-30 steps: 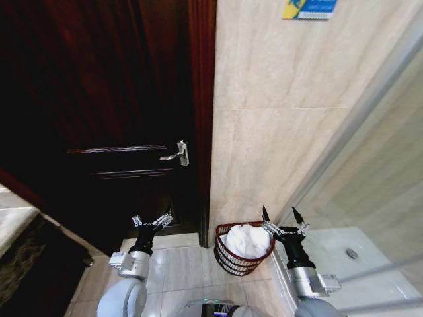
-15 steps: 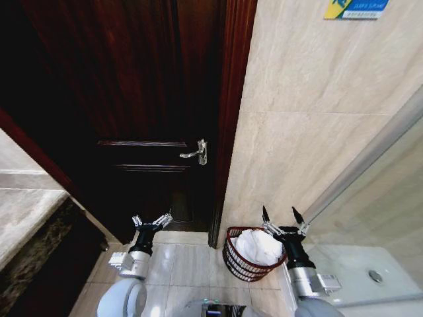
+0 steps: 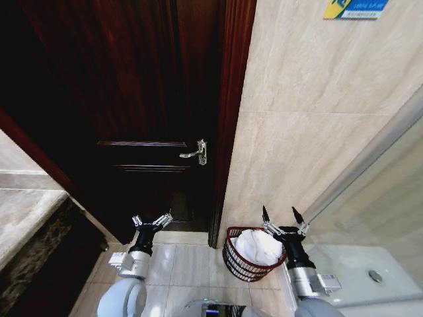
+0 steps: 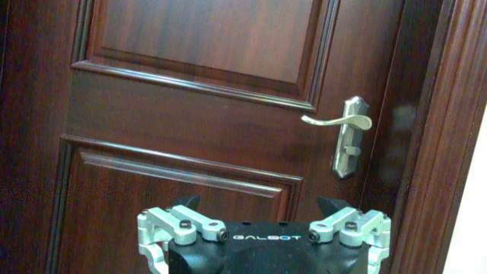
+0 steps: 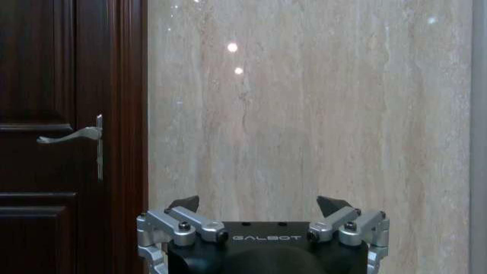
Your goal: Discard the used towel into the hamper.
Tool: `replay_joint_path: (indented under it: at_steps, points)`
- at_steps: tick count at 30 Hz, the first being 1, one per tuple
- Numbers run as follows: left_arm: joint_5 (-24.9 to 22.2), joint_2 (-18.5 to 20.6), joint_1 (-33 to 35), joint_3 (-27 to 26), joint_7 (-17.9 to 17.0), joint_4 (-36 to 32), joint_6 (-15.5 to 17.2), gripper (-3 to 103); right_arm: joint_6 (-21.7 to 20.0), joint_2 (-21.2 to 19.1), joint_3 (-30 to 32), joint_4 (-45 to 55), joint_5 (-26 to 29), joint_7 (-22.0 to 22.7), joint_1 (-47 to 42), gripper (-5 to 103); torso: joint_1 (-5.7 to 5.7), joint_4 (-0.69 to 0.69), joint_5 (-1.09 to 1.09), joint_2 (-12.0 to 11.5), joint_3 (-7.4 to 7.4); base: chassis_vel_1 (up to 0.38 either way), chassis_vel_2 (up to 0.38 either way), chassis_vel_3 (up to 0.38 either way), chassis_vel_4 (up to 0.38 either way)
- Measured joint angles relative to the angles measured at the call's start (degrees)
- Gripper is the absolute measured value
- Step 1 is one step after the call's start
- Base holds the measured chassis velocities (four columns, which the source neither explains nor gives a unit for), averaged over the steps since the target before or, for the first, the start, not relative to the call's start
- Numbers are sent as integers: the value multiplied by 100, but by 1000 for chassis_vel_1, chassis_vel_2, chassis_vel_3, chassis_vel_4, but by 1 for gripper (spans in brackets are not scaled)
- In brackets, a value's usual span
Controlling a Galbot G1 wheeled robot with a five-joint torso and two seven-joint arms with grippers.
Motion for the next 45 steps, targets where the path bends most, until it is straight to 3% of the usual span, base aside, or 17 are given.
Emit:
replay_joint_path:
  at_steps: [11, 45]
  points:
    - [0, 0, 0, 0, 0, 0, 0, 100, 0, 0, 0, 0, 0, 0, 0, 100, 62, 0, 0, 135, 74, 0, 0, 0, 0]
    - [0, 0, 0, 0, 0, 0, 0, 100, 0, 0, 0, 0, 0, 0, 0, 100, 599, 0, 0, 1301, 700, 0, 0, 0, 0]
